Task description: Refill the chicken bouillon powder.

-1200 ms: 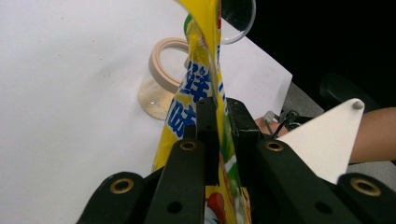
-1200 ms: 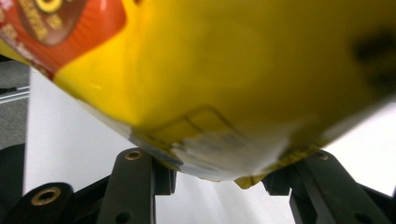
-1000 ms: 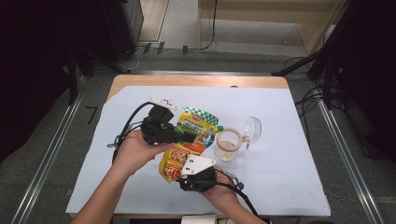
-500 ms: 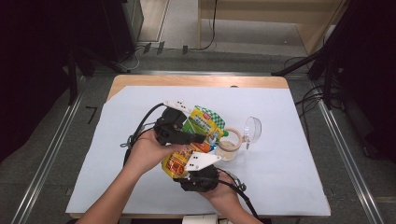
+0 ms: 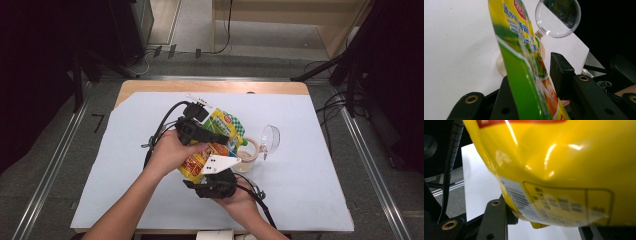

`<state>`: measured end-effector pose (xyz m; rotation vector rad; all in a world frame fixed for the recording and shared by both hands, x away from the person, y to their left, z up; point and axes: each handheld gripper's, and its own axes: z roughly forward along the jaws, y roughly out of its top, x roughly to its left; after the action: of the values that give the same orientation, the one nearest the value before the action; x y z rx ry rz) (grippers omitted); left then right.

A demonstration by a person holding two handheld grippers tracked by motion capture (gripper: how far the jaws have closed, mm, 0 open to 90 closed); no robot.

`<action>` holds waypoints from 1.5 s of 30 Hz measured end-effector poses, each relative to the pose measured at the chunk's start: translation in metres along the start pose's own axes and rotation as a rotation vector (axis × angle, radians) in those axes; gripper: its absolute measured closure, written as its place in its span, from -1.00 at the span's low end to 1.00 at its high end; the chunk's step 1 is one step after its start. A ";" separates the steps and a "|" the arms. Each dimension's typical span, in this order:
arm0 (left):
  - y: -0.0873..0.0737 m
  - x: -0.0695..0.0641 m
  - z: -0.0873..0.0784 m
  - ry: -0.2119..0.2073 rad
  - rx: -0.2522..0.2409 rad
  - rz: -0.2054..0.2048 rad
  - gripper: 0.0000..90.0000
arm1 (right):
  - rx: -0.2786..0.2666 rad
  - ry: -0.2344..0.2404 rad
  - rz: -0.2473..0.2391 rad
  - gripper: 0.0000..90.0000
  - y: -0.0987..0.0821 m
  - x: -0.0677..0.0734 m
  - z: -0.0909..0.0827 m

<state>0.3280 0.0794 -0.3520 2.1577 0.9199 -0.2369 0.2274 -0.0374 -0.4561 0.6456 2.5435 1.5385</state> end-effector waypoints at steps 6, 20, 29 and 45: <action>0.009 0.000 0.003 -0.002 0.025 -0.013 0.60 | -0.014 0.023 0.043 0.26 0.006 -0.007 0.001; 0.003 -0.002 0.013 0.010 0.080 -0.007 0.73 | -0.011 -0.010 -0.041 0.24 -0.005 0.005 0.007; 0.002 -0.003 0.008 -0.028 0.049 0.018 0.51 | -0.028 -0.026 0.020 0.34 -0.002 0.005 0.003; -0.003 -0.010 0.004 0.013 0.023 0.066 0.31 | -0.096 0.015 0.146 0.33 0.002 -0.009 -0.007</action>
<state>0.3191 0.0727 -0.3517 2.2088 0.8560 -0.2021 0.2339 -0.0459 -0.4520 0.8271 2.4639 1.7043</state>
